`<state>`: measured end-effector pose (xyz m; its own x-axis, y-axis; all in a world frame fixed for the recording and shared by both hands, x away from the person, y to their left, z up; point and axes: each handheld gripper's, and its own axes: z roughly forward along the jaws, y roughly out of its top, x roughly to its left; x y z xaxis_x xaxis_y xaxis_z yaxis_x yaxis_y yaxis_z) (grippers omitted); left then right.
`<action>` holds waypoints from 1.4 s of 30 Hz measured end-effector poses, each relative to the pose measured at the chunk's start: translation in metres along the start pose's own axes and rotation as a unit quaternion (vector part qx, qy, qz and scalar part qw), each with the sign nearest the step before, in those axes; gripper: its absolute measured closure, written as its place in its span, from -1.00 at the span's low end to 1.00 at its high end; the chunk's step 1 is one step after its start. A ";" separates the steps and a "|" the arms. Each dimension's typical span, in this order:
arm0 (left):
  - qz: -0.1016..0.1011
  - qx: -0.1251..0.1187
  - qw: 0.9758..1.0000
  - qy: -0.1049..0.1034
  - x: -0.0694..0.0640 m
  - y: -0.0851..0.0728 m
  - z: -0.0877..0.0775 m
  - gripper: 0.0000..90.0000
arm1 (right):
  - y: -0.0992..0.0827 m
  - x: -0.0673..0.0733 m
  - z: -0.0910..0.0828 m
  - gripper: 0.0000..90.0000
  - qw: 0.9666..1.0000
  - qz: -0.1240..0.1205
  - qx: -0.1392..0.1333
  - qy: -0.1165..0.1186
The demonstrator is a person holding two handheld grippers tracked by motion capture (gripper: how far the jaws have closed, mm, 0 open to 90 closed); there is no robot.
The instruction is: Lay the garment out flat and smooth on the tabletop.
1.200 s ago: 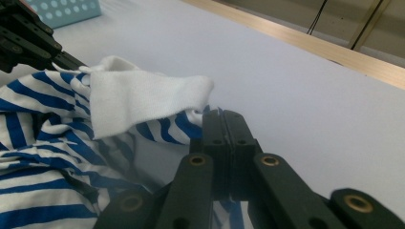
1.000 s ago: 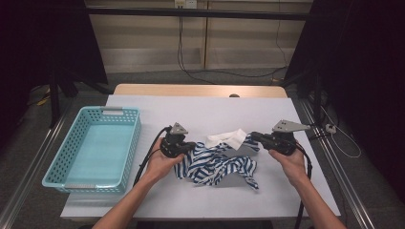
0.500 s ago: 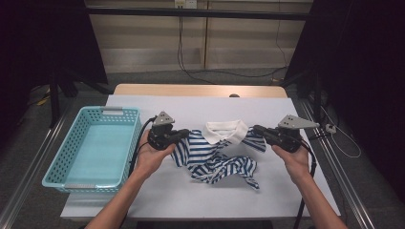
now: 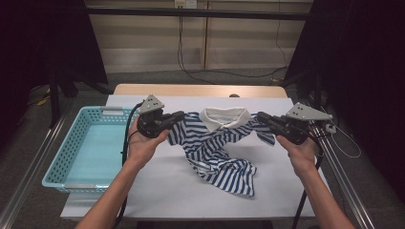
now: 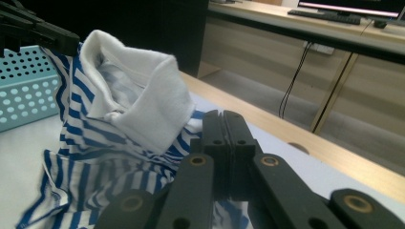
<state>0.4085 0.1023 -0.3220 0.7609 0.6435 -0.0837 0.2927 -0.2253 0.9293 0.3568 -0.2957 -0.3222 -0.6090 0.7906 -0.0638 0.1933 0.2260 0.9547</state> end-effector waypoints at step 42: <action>-0.058 0.041 0.996 0.061 0.039 -0.022 0.069 1.00 | -0.030 -0.045 0.067 1.00 0.997 0.044 0.050 -0.034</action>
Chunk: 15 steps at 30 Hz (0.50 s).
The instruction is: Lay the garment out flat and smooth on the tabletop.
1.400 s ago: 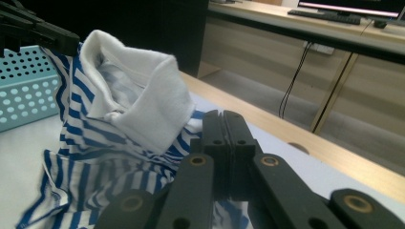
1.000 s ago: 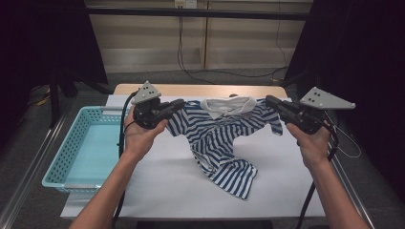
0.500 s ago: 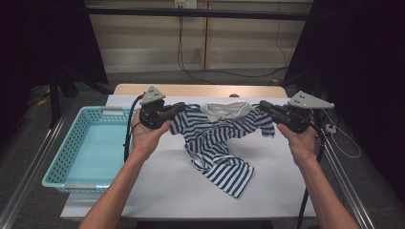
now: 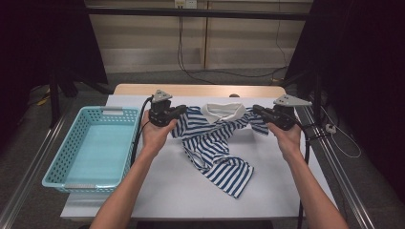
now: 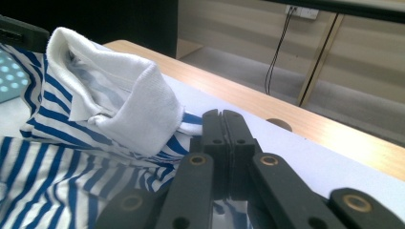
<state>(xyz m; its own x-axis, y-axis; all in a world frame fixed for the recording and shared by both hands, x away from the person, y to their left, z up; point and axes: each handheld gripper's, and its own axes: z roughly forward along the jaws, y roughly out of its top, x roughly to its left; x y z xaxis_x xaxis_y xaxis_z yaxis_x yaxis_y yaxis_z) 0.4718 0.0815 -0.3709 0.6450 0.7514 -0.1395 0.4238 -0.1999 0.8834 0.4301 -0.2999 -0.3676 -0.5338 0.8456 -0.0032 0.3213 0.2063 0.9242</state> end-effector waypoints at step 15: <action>-0.041 0.033 0.998 0.031 0.037 -0.001 0.037 1.00 | 0.012 -0.022 0.071 0.99 0.999 -0.001 0.033 -0.014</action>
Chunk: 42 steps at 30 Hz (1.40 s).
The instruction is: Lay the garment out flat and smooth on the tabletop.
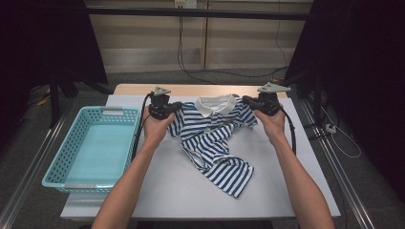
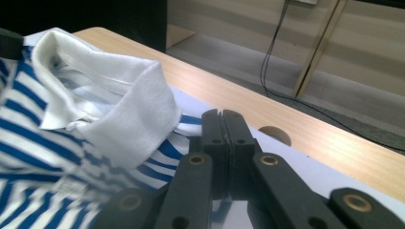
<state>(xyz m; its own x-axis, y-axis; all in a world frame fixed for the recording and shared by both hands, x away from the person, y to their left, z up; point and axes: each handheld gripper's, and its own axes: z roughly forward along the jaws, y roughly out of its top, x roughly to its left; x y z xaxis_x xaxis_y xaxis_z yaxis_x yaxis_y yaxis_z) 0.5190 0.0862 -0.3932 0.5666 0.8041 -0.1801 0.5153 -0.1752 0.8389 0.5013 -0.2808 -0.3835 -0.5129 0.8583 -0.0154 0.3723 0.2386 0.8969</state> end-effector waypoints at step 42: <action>0.099 0.078 0.990 -0.058 -0.064 -0.081 -0.041 -0.25 | -0.066 0.055 0.022 0.18 0.987 -0.070 0.126 0.076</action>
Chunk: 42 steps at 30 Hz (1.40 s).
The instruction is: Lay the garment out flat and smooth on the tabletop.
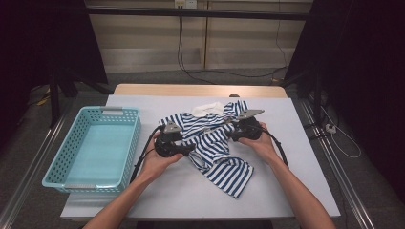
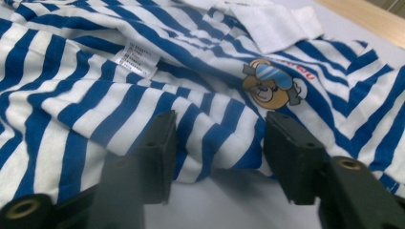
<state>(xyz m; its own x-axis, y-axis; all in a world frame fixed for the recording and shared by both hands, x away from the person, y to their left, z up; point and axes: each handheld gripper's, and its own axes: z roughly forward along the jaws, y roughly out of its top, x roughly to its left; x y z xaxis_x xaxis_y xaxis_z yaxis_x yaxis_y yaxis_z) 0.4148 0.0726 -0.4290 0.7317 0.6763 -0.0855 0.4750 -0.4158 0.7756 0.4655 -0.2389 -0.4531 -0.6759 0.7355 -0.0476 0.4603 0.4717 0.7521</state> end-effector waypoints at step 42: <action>0.023 0.066 0.994 -0.085 -0.024 -0.026 -0.006 0.96 | -0.055 0.048 -0.083 0.54 1.000 0.016 0.006 0.018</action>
<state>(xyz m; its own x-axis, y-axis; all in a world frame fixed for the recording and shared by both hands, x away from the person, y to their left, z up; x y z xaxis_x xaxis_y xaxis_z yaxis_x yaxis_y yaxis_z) 0.3825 0.0708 -0.4435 0.8212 0.5464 -0.1644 0.4902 -0.5281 0.6934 0.3596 -0.2697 -0.4416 -0.6810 0.7323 -0.0003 0.4890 0.4550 0.7442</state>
